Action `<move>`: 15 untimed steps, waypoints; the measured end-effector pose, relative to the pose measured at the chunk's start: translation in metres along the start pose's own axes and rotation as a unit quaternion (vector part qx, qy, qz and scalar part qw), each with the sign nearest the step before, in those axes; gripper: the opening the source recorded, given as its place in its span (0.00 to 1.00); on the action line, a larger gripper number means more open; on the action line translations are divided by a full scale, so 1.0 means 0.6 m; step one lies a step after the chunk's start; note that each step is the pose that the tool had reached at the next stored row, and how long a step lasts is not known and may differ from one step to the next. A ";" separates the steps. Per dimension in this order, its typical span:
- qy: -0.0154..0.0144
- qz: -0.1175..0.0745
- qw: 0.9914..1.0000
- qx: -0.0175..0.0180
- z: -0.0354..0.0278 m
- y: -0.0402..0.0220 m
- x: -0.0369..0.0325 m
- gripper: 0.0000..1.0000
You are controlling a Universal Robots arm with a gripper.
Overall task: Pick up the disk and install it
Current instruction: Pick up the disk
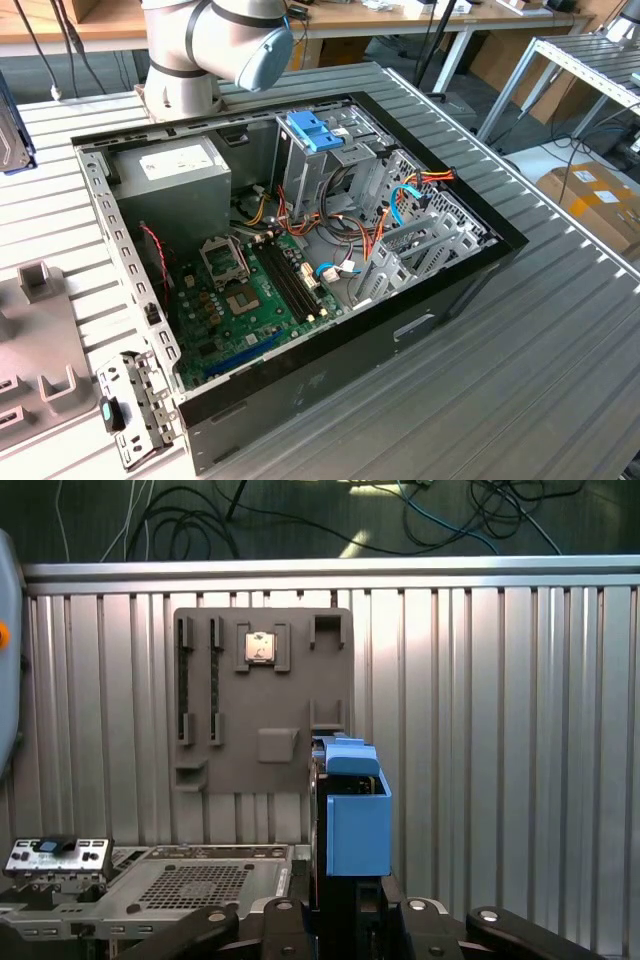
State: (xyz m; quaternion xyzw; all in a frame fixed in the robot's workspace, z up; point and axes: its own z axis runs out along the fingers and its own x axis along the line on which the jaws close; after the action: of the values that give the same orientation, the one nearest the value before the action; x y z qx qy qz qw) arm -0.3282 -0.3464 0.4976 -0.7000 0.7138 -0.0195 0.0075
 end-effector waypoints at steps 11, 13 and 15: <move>0.000 0.000 1.000 0.000 0.001 -0.019 0.000 0.35; 0.000 0.000 1.000 0.000 0.001 -0.020 0.000 0.35; 0.000 0.000 1.000 0.000 0.001 -0.020 0.000 0.35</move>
State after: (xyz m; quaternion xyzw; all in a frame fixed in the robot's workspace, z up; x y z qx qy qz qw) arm -0.3164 -0.3464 0.4976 -0.7000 0.7138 -0.0195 0.0075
